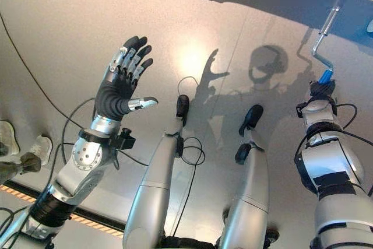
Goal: Raise the hospital bed
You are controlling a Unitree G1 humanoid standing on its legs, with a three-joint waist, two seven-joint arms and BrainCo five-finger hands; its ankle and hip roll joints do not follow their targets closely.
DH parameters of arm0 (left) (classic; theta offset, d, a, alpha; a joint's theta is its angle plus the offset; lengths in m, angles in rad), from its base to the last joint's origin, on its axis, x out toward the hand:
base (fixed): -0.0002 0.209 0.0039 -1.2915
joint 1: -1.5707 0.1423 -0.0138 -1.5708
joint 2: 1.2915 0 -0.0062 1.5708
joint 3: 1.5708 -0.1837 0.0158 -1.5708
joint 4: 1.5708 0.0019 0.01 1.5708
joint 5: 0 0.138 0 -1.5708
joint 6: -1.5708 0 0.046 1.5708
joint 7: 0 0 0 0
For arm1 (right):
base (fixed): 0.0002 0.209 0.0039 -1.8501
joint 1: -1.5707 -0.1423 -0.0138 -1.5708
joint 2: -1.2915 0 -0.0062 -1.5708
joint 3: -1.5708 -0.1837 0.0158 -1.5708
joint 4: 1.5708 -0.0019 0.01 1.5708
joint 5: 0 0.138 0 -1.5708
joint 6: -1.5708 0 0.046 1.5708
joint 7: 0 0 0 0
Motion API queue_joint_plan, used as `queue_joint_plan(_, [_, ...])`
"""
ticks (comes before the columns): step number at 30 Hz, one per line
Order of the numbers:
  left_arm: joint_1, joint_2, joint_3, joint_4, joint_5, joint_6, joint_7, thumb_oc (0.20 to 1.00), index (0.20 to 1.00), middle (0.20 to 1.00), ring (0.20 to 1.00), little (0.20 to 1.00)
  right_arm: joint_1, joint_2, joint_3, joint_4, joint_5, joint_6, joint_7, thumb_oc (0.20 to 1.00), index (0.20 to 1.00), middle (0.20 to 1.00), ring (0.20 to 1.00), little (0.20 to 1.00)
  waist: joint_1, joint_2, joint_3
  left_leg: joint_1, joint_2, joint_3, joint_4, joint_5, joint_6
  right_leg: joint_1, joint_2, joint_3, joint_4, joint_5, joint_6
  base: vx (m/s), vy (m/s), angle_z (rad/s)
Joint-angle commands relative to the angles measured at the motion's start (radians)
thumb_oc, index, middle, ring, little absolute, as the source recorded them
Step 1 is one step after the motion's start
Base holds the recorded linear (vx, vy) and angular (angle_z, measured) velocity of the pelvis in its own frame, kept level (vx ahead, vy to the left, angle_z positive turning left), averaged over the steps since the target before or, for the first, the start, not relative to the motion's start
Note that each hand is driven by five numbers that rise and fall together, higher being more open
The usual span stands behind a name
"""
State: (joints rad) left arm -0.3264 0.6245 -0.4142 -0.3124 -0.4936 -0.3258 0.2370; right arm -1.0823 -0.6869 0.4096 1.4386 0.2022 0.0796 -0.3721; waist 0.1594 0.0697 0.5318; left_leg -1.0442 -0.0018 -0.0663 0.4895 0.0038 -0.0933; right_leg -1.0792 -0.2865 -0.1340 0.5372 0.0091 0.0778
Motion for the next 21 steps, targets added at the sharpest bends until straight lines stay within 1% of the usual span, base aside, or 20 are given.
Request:
queue_joint_plan(1, [0.010,-0.026,0.003,-0.114,0.001,-0.035,-0.001,1.000,1.000,1.000,1.000,1.000,-0.051,0.105,0.162,-0.064,-0.183,-0.025,0.078,0.200,0.200,0.200,0.200,0.200,0.028,0.092,-0.012,-0.015,-0.059,-0.010,-0.047,-0.006,0.042,0.061,0.000,0.031,0.088,-0.127,0.053,0.00,0.000,0.00])
queue_joint_plan(2, [0.000,-0.027,0.011,-0.115,0.003,-0.036,0.001,1.000,1.000,1.000,1.000,1.000,-0.079,0.115,0.176,-0.065,-0.205,-0.020,0.077,0.200,0.200,0.200,0.200,0.200,0.031,0.097,-0.012,-0.046,-0.059,-0.012,-0.055,0.027,0.046,0.035,-0.001,0.019,0.080,-0.099,0.046,0.07,-0.006,0.02])
queue_joint_plan(3, [0.004,-0.036,0.004,-0.110,0.002,-0.036,0.005,1.000,1.000,1.000,1.000,1.000,-0.089,0.137,0.197,-0.063,-0.232,-0.014,0.082,0.200,0.200,0.200,0.200,0.200,0.033,0.100,-0.012,-0.020,-0.064,-0.013,-0.043,-0.005,0.041,0.057,-0.004,0.030,0.099,-0.133,0.052,-0.04,0.046,0.01])
queue_joint_plan(4, [-0.008,-0.036,0.011,-0.111,0.003,-0.036,0.005,1.000,1.000,1.000,1.000,1.000,-0.113,0.147,0.202,-0.064,-0.247,-0.010,0.084,0.200,0.200,0.200,0.200,0.200,0.038,0.104,-0.012,-0.047,-0.063,-0.013,-0.052,0.027,0.045,0.034,-0.003,0.018,0.087,-0.105,0.045,0.01,0.022,0.06])
queue_joint_plan(5, [-0.008,-0.036,0.012,-0.111,0.003,-0.036,0.005,1.000,1.000,1.000,1.000,1.000,-0.114,0.147,0.203,-0.064,-0.247,-0.010,0.084,0.200,0.200,0.200,0.200,0.200,0.037,0.104,-0.012,-0.047,-0.063,-0.013,-0.052,0.027,0.045,0.034,-0.003,0.018,0.087,-0.105,0.045,0.01,0.019,0.07])
queue_joint_plan(6, [0.000,-0.044,0.002,-0.106,0.001,-0.035,0.008,1.000,1.000,1.000,1.000,1.000,-0.119,0.169,0.221,-0.061,-0.275,-0.007,0.087,0.200,0.200,0.200,0.200,0.200,0.038,0.105,-0.012,-0.023,-0.067,-0.013,-0.039,-0.006,0.041,0.054,-0.004,0.030,0.102,-0.135,0.052,0.01,0.010,0.08])
queue_joint_plan(7, [-0.011,-0.042,0.010,-0.108,0.002,-0.035,0.008,1.000,1.000,1.000,1.000,1.000,-0.133,0.167,0.220,-0.063,-0.275,-0.007,0.085,0.200,0.200,0.200,0.200,0.200,0.040,0.107,-0.012,-0.051,-0.066,-0.014,-0.049,0.027,0.045,0.031,-0.004,0.019,0.089,-0.106,0.045,0.00,0.000,0.00])
queue_joint_plan(9, [-0.010,-0.044,0.007,-0.106,0.000,-0.033,0.011,1.000,1.000,1.000,1.000,1.000,-0.154,0.181,0.236,-0.053,-0.305,0.006,0.088,0.200,0.200,0.200,0.200,0.200,0.044,0.111,-0.012,-0.059,-0.068,-0.016,-0.044,0.026,0.045,0.027,-0.005,0.018,0.095,-0.109,0.044,0.01,0.003,0.02])
queue_joint_plan(10, [0.004,-0.050,-0.003,-0.104,0.000,-0.030,0.014,1.000,1.000,1.000,1.000,1.000,-0.146,0.200,0.255,-0.042,-0.349,0.020,0.093,0.200,0.200,0.200,0.200,0.200,0.046,0.113,-0.012,-0.027,-0.070,-0.016,-0.036,-0.009,0.040,0.054,-0.009,0.029,0.111,-0.144,0.051,0.06,-0.014,0.02])
queue_joint_plan(12, [0.002,-0.054,-0.003,-0.104,0.002,-0.029,0.017,1.000,1.000,1.000,1.000,1.000,-0.150,0.211,0.261,-0.042,-0.367,0.024,0.097,0.200,0.200,0.200,0.200,0.200,0.047,0.116,-0.012,-0.027,-0.070,-0.017,-0.037,-0.009,0.039,0.054,-0.010,0.028,0.112,-0.144,0.052,0.03,-0.008,0.01])
queue_joint_plan(13, [-0.004,-0.057,-0.005,-0.102,0.002,-0.027,0.016,1.000,1.000,1.000,1.000,1.000,-0.156,0.222,0.271,-0.045,-0.382,0.024,0.098,0.200,0.200,0.200,0.200,0.200,0.049,0.118,-0.012,-0.033,-0.071,-0.020,-0.037,-0.005,0.040,0.050,-0.009,0.027,0.112,-0.141,0.051,-0.05,0.035,0.04])
queue_joint_plan(14, [-0.016,-0.058,0.004,-0.103,0.003,-0.028,0.016,1.000,1.000,1.000,1.000,1.000,-0.174,0.228,0.275,-0.048,-0.392,0.023,0.097,0.200,0.200,0.200,0.200,0.200,0.050,0.122,-0.012,-0.062,-0.070,-0.022,-0.045,0.027,0.044,0.026,-0.009,0.015,0.102,-0.113,0.044,0.01,0.018,0.04])
queue_joint_plan(15, [-0.006,-0.061,-0.004,-0.102,0.004,-0.029,0.015,1.000,1.000,1.000,1.000,1.000,-0.164,0.239,0.282,-0.047,-0.404,0.025,0.100,0.200,0.200,0.200,0.200,0.200,0.051,0.122,-0.012,-0.034,-0.073,-0.020,-0.036,-0.005,0.040,0.048,-0.010,0.027,0.117,-0.144,0.051,0.01,0.014,0.06])
queue_joint_plan(16, [-0.004,-0.063,-0.007,-0.102,0.004,-0.028,0.014,1.000,1.000,1.000,1.000,1.000,-0.162,0.246,0.292,-0.050,-0.422,0.025,0.103,0.200,0.200,0.200,0.200,0.200,0.051,0.123,-0.012,-0.032,-0.075,-0.021,-0.033,-0.009,0.040,0.051,-0.011,0.027,0.120,-0.149,0.051,0.00,0.016,0.05])
queue_joint_plan(17, [-0.019,-0.065,-0.001,-0.102,0.004,-0.028,0.013,1.000,1.000,1.000,1.000,1.000,-0.181,0.247,0.301,-0.053,-0.440,0.027,0.104,0.200,0.200,0.200,0.200,0.200,0.056,0.130,-0.012,-0.063,-0.074,-0.024,-0.045,0.028,0.044,0.024,-0.009,0.015,0.106,-0.116,0.044,0.01,0.011,0.04])
queue_joint_plan(18, [-0.008,-0.069,-0.011,-0.100,0.004,-0.029,0.011,1.000,1.000,1.000,1.000,1.000,-0.164,0.252,0.305,-0.056,-0.451,0.026,0.103,0.200,0.200,0.200,0.200,0.200,0.056,0.129,-0.012,-0.032,-0.077,-0.024,-0.035,-0.007,0.040,0.051,-0.012,0.026,0.121,-0.150,0.052,0.00,0.007,0.03])
queue_joint_plan(21, [-0.014,-0.072,-0.014,-0.098,0.002,-0.035,0.001,1.000,1.000,1.000,1.000,1.000,-0.170,0.263,0.322,-0.080,-0.469,0.009,0.112,0.200,0.200,0.200,0.200,0.200,0.061,0.137,-0.012,-0.028,-0.081,-0.025,-0.032,-0.006,0.039,0.053,-0.018,0.026,0.127,-0.154,0.052,0.02,-0.001,0.04])
